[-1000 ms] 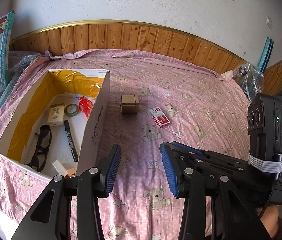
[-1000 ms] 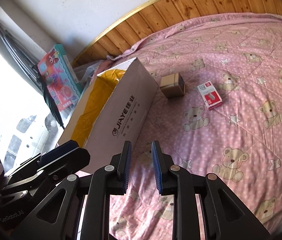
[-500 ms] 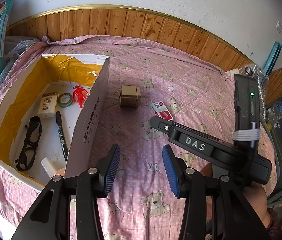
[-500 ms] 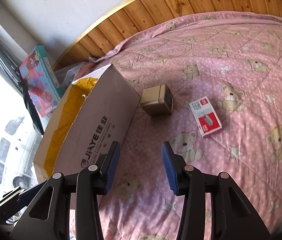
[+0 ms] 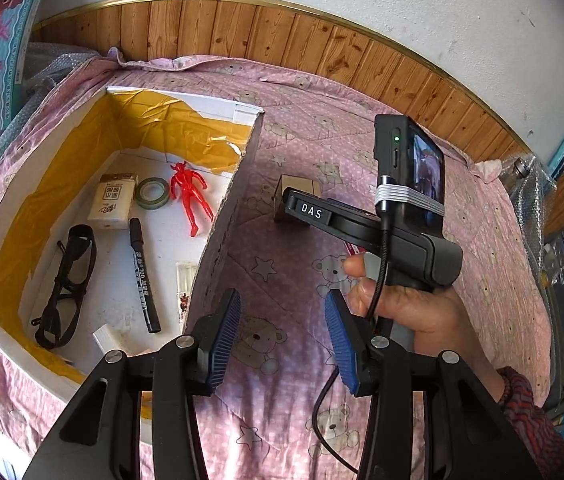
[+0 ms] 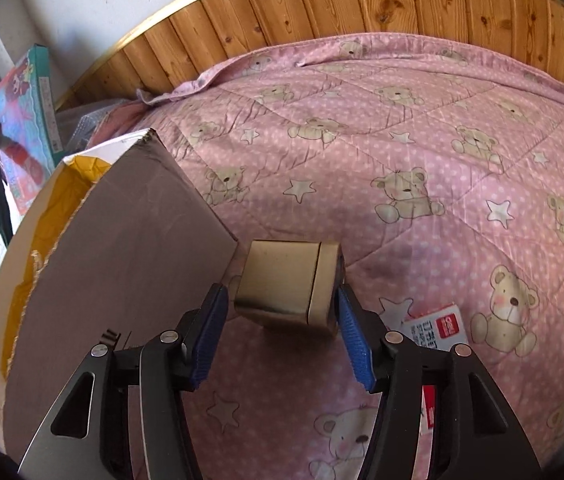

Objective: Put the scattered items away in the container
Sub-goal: 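Grasp the small brown box with the right tool, then grasp the red-and-white staple box with the left tool while the right tool holds the brown box, then carry the brown box and staple box over the container with both tools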

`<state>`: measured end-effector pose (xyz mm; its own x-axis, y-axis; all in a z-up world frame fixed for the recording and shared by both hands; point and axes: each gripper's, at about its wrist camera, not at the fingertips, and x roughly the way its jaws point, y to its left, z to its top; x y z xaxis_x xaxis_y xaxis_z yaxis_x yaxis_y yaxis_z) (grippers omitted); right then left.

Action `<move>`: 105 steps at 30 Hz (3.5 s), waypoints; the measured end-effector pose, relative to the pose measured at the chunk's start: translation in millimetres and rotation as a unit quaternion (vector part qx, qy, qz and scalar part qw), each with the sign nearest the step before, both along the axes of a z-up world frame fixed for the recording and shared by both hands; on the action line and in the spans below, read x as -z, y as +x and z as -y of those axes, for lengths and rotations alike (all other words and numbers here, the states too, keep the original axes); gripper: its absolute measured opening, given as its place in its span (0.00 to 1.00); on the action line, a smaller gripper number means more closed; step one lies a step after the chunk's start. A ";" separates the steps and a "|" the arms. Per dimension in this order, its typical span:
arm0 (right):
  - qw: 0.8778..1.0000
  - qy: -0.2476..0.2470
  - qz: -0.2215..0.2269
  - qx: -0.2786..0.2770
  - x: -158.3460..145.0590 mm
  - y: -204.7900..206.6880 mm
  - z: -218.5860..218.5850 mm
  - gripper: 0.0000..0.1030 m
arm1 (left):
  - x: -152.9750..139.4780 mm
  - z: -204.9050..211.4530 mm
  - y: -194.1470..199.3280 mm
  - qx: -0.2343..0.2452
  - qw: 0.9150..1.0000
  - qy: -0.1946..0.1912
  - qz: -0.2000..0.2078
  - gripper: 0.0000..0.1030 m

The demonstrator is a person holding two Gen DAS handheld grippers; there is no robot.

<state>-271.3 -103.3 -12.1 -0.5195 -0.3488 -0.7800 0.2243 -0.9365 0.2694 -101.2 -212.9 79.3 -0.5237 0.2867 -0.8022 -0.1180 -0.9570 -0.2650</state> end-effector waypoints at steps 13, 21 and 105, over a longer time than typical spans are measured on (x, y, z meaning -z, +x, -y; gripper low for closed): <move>0.996 -0.002 -0.029 -0.082 -4.5 35.0 -35.5 0.52 | 11.2 -12.7 -26.0 0.019 1.000 0.016 0.015 0.44; 0.955 0.120 -0.140 -0.234 -10.5 125.8 -22.8 0.54 | 23.8 -29.5 -29.4 0.035 0.999 0.027 0.030 0.44; 0.997 0.058 0.019 0.039 21.6 82.9 -123.8 0.38 | 114.2 -53.2 -57.1 0.094 0.995 -0.012 0.023 0.53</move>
<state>-188.4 20.5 -33.7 -0.5115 -0.2152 -0.8319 0.1416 -0.9760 0.1654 -158.4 -159.7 -34.9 -0.4243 0.3561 -0.8325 -0.2845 -0.9253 -0.2508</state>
